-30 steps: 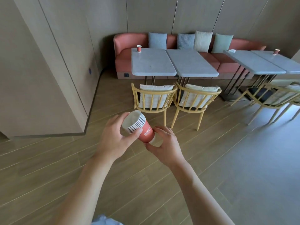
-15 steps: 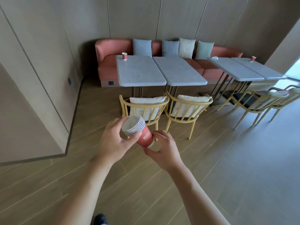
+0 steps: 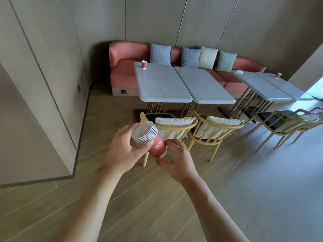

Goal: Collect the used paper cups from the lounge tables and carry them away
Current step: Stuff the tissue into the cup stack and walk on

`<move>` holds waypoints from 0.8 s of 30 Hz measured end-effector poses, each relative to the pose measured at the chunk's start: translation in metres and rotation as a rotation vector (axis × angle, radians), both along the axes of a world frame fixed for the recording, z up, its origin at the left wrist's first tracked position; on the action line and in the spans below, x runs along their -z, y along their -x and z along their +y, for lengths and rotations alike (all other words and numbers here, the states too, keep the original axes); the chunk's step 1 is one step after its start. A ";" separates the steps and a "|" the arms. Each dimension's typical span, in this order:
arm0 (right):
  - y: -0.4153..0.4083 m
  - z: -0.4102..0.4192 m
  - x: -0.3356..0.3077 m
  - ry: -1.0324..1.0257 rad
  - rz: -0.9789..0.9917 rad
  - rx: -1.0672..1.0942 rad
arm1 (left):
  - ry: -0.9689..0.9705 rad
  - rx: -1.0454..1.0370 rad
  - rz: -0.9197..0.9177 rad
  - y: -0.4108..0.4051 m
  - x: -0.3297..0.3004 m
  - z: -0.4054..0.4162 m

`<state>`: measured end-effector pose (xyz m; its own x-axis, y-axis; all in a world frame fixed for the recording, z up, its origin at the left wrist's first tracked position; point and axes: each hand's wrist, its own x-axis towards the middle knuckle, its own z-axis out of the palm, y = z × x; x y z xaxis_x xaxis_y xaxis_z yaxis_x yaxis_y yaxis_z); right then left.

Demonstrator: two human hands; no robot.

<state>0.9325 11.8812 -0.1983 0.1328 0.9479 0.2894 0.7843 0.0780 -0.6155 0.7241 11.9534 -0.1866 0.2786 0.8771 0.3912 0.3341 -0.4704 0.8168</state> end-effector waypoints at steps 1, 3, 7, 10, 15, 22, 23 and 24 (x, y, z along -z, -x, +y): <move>0.006 0.010 0.000 0.007 -0.009 -0.012 | 0.006 -0.004 -0.012 0.007 0.003 0.008; 0.017 0.030 0.000 0.018 -0.020 -0.034 | 0.016 -0.014 -0.032 0.020 0.010 0.024; 0.034 0.067 0.005 0.042 -0.030 -0.064 | 0.033 -0.050 -0.078 0.037 0.022 0.052; 0.038 0.094 0.010 0.057 -0.042 -0.079 | 0.024 -0.068 -0.089 0.043 0.028 0.073; 0.047 0.146 0.014 0.069 -0.019 -0.125 | 0.023 -0.133 -0.075 0.051 0.033 0.115; 0.039 0.242 0.016 0.043 0.050 -0.207 | 0.024 -0.223 -0.010 0.045 0.027 0.196; 0.034 0.257 0.016 0.027 0.061 -0.213 | 0.027 -0.230 -0.007 0.040 0.026 0.208; 0.029 0.272 0.015 0.017 0.067 -0.219 | 0.032 -0.234 -0.006 0.035 0.024 0.221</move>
<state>0.9038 12.1528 -0.2135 -0.0581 0.9609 0.2706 0.7069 0.2310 -0.6686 0.6895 12.1745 -0.2110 0.0644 0.9294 0.3634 0.4258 -0.3549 0.8323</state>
